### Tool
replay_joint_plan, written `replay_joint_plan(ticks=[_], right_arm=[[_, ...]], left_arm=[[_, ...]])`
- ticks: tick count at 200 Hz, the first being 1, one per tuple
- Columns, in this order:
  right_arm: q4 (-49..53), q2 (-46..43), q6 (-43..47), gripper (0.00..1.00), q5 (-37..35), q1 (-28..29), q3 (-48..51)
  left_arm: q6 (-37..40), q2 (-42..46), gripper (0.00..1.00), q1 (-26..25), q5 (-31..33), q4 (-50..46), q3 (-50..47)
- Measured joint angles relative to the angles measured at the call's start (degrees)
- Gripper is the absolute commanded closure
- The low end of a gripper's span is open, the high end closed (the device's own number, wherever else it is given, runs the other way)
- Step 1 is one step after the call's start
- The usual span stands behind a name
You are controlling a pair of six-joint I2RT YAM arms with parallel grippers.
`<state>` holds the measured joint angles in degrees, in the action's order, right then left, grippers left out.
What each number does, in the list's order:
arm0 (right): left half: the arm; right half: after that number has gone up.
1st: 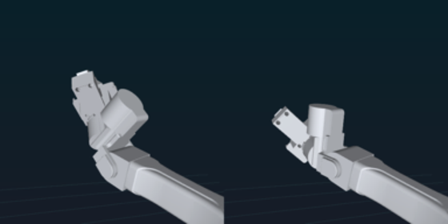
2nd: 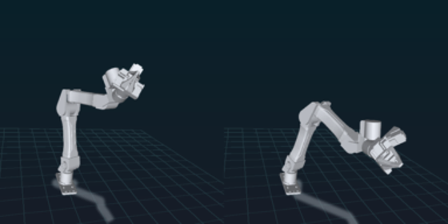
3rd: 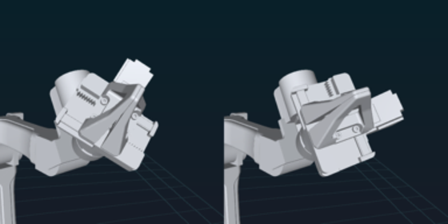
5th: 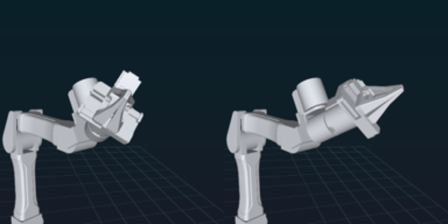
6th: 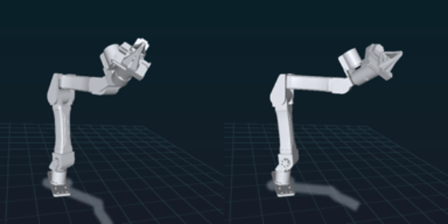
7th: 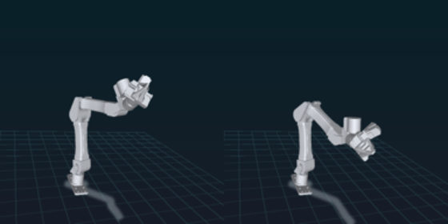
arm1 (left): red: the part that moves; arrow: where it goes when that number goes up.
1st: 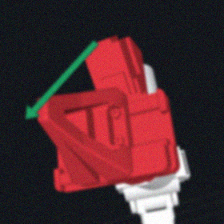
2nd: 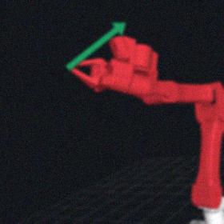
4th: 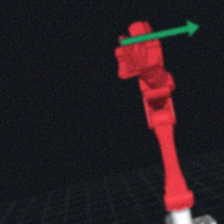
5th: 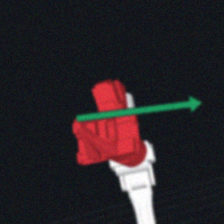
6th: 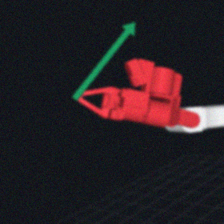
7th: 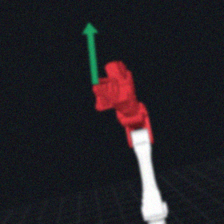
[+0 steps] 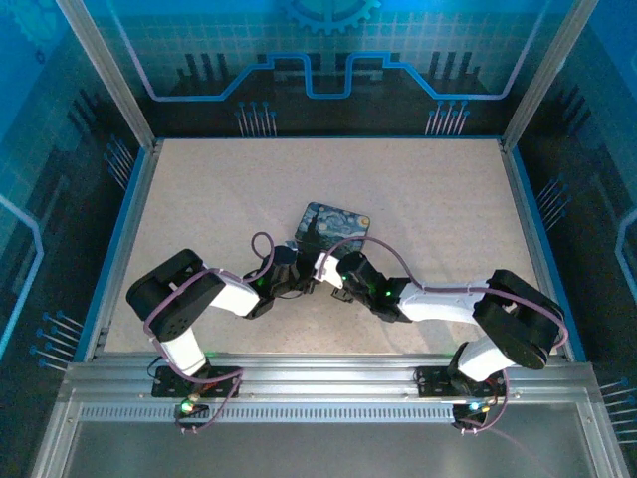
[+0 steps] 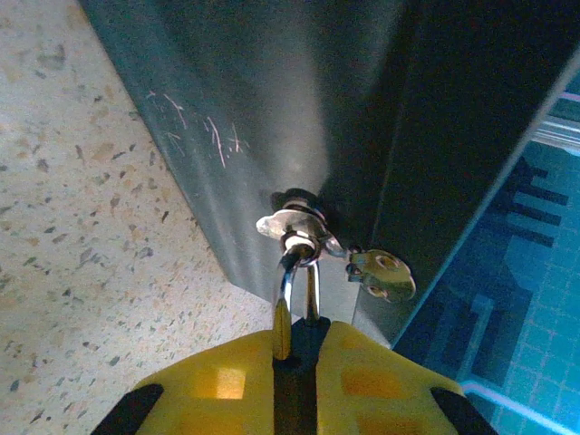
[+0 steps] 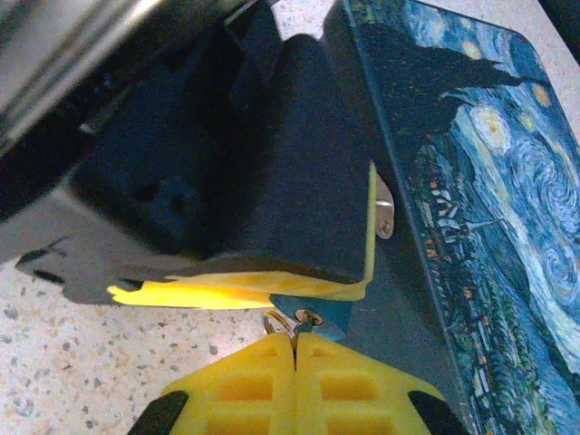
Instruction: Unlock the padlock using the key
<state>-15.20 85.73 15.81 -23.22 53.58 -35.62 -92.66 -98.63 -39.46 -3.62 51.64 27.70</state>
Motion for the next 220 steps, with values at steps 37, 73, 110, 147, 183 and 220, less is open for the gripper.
replay_joint_plan(ticks=[37, 73, 110, 147, 183, 220], right_arm=[[-2.6, 0.15, -5.35, 1.0, 0.28, -0.02, 1.79], [-7.17, 1.38, -10.95, 1.0, 1.79, -0.39, 5.57], [-11.5, 1.64, -16.11, 1.0, 4.9, -1.31, 8.48], [-14.97, 1.55, -22.03, 1.0, 10.93, -4.96, 10.75], [-18.45, 1.2, -29.46, 1.0, 20.04, -11.19, 13.44], [-18.49, 1.2, -37.0, 1.0, 29.0, -16.24, 14.08]], left_arm=[[2.38, 0.0, 0.67, -0.15, 0.0, -0.61, 0.0], [4.66, 0.11, 0.48, -0.17, 0.5, -1.97, -0.02], [7.58, 4.57, 0.41, 0.33, 0.57, -6.69, -0.13], [13.27, 15.85, 0.36, 1.81, 2.01, -17.11, -0.13], [21.33, 28.44, 0.32, 5.01, 5.84, -32.24, 0.74], [29.94, 33.83, 0.24, 10.93, 6.97, -44.22, 4.87]])
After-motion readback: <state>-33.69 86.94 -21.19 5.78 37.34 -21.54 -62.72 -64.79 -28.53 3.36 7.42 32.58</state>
